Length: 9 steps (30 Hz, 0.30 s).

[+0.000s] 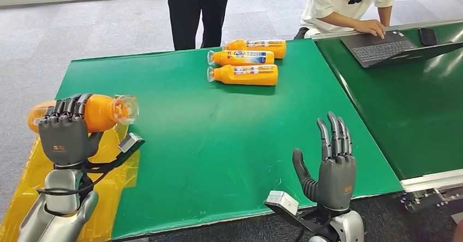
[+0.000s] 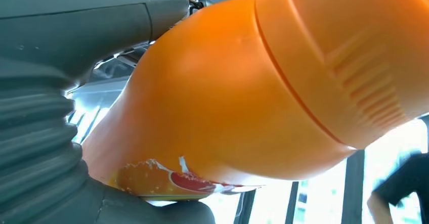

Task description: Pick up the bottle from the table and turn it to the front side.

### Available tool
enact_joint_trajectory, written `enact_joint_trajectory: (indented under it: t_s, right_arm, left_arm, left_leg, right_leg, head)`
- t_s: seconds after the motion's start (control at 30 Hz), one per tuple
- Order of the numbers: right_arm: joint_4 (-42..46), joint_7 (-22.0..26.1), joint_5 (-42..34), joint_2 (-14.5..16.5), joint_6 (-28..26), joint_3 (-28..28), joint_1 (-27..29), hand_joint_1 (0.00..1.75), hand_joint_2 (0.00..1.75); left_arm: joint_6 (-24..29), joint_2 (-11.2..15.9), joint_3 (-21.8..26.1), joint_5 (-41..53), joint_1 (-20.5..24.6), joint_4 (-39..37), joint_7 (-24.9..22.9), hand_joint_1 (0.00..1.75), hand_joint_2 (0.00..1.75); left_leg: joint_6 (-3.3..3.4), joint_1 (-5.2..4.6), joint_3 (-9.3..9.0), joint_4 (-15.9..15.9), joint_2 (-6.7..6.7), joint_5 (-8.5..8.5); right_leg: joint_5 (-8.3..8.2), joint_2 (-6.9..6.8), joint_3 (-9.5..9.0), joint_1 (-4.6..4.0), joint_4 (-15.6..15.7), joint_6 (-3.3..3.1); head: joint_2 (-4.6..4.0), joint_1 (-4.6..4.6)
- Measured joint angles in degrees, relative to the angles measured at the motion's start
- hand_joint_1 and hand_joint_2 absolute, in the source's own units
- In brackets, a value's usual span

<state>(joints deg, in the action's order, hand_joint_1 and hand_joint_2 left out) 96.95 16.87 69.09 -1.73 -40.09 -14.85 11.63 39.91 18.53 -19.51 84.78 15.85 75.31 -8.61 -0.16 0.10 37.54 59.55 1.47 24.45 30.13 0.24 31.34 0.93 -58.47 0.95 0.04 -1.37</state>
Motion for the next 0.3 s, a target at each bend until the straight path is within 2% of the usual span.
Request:
enact_joint_trajectory:
  t_s: [0.13,0.2,0.3]
  right_arm:
    - [0.11,2.04,-1.45,0.0,0.0,0.6,0.49,0.0,1.75]
    - [0.11,2.37,-1.7,0.0,0.0,0.71,0.58,0.0,1.75]
    - [0.11,2.48,-2.03,-0.04,0.0,0.93,0.72,0.0,1.75]
  left_arm:
    - [0.0,5.69,-12.01,0.02,0.16,-4.28,-13.91,1.75,1.75]
    - [0.01,7.48,-17.59,0.02,0.46,-6.72,-17.41,1.75,1.75]
    - [0.02,9.17,-24.57,0.02,1.15,-10.03,-18.73,1.75,1.75]
  left_leg:
    - [-0.04,-0.01,0.0,0.0,0.05,0.03]
    - [-0.04,-0.01,0.0,0.0,0.08,0.04]
    - [-0.05,-0.03,0.0,0.0,0.09,0.05]
  right_leg:
    - [0.03,0.03,0.03,0.02,0.0,-0.05]
    - [0.03,0.04,0.04,0.02,0.0,-0.05]
    - [0.03,0.04,0.02,0.03,0.0,-0.05]
  head:
    - [0.0,0.0]
    - [0.0,-0.01]
    - [0.0,-0.01]
